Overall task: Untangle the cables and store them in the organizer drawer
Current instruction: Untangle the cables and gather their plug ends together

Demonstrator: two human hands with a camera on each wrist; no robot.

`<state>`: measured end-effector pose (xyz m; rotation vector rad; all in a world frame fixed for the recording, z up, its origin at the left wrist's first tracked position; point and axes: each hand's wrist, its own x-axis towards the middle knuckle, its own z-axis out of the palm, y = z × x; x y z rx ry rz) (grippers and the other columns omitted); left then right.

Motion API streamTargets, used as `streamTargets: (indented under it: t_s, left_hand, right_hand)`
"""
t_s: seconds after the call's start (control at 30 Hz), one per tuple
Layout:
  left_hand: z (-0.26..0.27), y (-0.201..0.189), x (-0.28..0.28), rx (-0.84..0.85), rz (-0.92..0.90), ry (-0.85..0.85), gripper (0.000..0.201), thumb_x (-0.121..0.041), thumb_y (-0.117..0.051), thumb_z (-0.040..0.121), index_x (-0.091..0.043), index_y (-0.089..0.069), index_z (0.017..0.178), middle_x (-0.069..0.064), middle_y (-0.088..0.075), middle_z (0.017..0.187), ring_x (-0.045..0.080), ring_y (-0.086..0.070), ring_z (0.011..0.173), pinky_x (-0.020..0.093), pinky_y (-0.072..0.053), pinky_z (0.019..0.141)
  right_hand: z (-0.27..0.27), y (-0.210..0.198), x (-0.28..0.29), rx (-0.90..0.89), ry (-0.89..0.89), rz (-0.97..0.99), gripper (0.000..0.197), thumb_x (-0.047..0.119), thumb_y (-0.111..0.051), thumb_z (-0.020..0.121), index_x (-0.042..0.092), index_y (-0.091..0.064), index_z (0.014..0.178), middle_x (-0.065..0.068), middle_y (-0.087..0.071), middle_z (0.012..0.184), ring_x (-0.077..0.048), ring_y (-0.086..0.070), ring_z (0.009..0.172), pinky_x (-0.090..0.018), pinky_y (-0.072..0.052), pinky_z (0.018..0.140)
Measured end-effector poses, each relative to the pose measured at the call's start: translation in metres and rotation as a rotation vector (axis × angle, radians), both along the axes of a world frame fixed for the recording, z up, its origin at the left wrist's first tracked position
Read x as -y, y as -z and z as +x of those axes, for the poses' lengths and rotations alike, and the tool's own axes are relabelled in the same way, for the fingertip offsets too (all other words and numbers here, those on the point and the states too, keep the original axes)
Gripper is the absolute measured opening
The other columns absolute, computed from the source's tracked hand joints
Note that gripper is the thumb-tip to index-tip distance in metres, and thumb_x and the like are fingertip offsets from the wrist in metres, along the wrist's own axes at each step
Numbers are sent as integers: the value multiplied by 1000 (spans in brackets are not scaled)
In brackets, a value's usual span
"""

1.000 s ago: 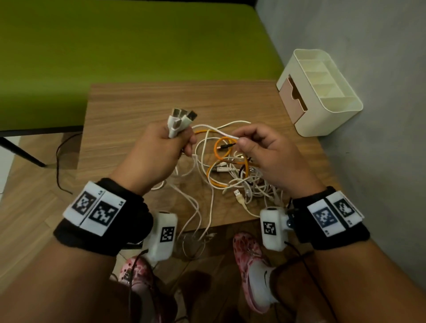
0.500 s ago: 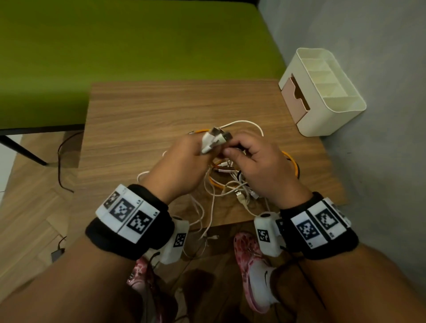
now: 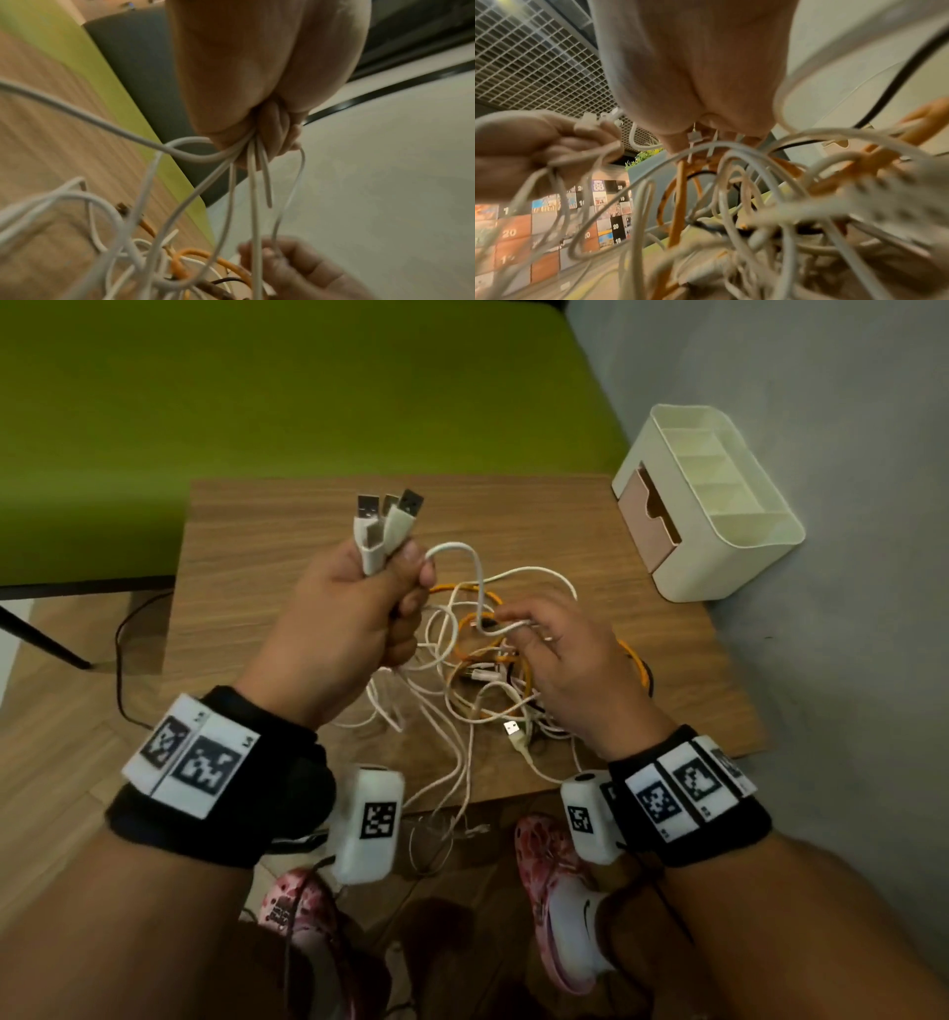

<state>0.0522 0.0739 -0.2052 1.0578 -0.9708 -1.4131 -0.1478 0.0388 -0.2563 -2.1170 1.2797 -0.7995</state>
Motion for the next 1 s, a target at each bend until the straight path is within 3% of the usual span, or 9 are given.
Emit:
streamTargets:
  t_s: [0.13, 0.23, 0.4, 0.47, 0.6, 0.7, 0.77, 0.87, 1.0]
  left_hand:
    - [5, 5, -1, 78, 61, -76, 28, -18, -40, 104, -12, -50, 79, -2, -37, 56, 6, -23, 40, 18, -19, 40]
    - [8, 5, -2, 88, 75, -72, 27, -17, -41, 104, -11, -51, 79, -2, -38, 56, 6, -23, 40, 18, -19, 40]
    - [1, 5, -5, 130, 95, 20, 27, -18, -43, 103, -9, -54, 79, 0, -39, 57, 7, -24, 41, 19, -19, 41]
    - [-3, 4, -8, 134, 94, 47, 28, -19, -42, 103, -10, -54, 80, 0, -41, 57, 7, -24, 41, 20, -19, 41]
    - [-8, 0, -18, 177, 78, 89, 27, -19, -43, 103, -8, -56, 82, 0, -48, 59, 7, -26, 40, 20, -20, 41]
    - [-25, -9, -32, 281, 36, 119, 25, -17, -46, 102, -8, -59, 83, 4, -53, 65, 5, -30, 39, 20, -24, 40]
    - [-38, -17, -44, 382, -6, 120, 20, -17, -51, 101, -12, -60, 85, -5, -56, 60, 4, -33, 39, 21, -28, 42]
    - [-49, -30, -60, 471, -73, 51, 14, -25, -59, 97, -18, -60, 85, -15, -47, 45, 0, -35, 40, 24, -31, 46]
    - [-58, -56, -79, 293, -91, -54, 18, -27, -58, 97, -11, -56, 91, -9, -55, 59, 1, -37, 40, 20, -30, 41]
  right_hand:
    - [2, -13, 1, 113, -8, -71, 22, 2, -58, 91, 9, -68, 109, -1, -61, 115, -9, -56, 110, -19, -44, 94]
    - [6, -21, -3, 102, -54, 66, 31, 4, -58, 83, 16, -69, 108, 6, -59, 117, -9, -54, 115, -26, -44, 97]
    - [9, -37, -13, 31, -90, 111, 34, 34, -52, 77, 28, -70, 106, 17, -54, 115, -11, -45, 118, -30, -33, 102]
    - [8, -43, -16, 84, -77, 100, 24, 27, -58, 83, 21, -72, 102, 12, -58, 110, -14, -50, 111, -29, -38, 98]
    - [5, -48, -28, 173, -26, 187, 18, 29, -62, 93, 17, -72, 102, 2, -71, 94, -17, -65, 87, -49, -54, 78]
    - [0, -49, -47, 141, 38, 167, 18, 27, -63, 93, 26, -68, 111, 19, -63, 71, -5, -58, 66, -37, -50, 64]
    - [-7, -54, -62, 65, 62, 113, 29, 28, -64, 93, 31, -62, 122, 19, -54, 61, -4, -52, 58, -26, -41, 57]
    - [-26, -63, -83, -138, 107, 78, 27, 28, -61, 94, 30, -60, 121, 11, -59, 72, -11, -58, 69, -31, -45, 61]
    - [-46, -69, -114, -358, 55, 185, 16, 27, -56, 97, 21, -65, 109, 3, -64, 86, -16, -58, 76, -27, -40, 61]
